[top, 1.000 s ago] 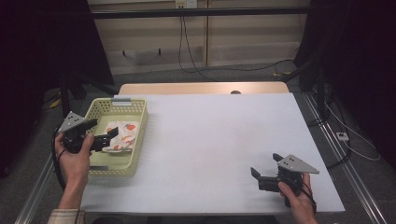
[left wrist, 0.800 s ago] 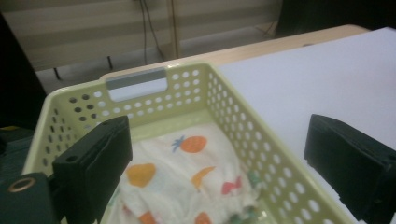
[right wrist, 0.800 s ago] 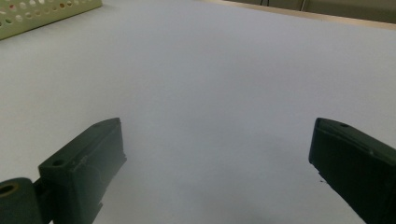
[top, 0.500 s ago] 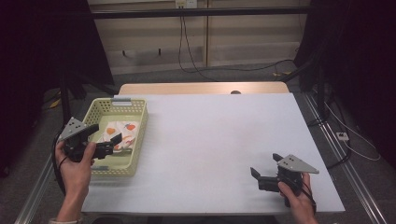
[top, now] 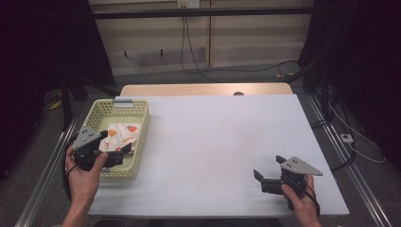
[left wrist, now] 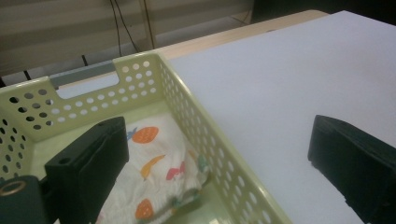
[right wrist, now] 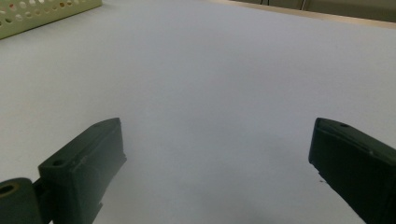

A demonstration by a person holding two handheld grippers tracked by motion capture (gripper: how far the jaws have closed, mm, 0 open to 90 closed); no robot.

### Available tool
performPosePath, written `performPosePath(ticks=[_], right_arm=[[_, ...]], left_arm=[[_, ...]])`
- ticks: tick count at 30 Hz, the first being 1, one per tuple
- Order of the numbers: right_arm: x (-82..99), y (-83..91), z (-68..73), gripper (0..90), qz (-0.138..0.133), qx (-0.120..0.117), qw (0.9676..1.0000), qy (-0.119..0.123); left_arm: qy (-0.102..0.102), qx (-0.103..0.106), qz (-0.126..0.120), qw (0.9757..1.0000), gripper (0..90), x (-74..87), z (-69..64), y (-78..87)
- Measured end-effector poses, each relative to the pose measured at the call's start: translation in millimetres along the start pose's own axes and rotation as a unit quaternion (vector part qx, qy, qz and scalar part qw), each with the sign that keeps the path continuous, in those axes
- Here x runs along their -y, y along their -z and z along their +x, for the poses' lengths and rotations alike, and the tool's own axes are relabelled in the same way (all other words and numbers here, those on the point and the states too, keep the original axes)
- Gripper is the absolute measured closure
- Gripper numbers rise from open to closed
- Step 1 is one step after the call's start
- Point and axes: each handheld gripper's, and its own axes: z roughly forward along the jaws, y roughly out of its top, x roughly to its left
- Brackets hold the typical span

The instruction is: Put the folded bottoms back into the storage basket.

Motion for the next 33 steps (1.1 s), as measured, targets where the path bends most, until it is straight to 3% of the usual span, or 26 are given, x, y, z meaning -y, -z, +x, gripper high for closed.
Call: performPosePath(ticks=[10, 25, 33], right_arm=[[0.0, 0.1, 0.3, 3.2, 0.001, -0.001, 1.0000, 0.001], [0.0, -0.4, 1.2, 3.3, 0.002, -0.004, 1.0000, 0.002], [0.1, -0.5, 1.1, 3.3, 0.001, -0.005, 1.0000, 0.002]], left_arm=[[-0.002, 0.020, -0.003, 0.9998, 5.3, -2.7, -18.0, -9.1], [-0.039, 0.050, 0.004, 0.9980, 5.3, -15.7, -39.3, -28.0], [-0.038, 0.058, -0.001, 0.9976, 5.7, -22.3, -45.8, -38.3]])
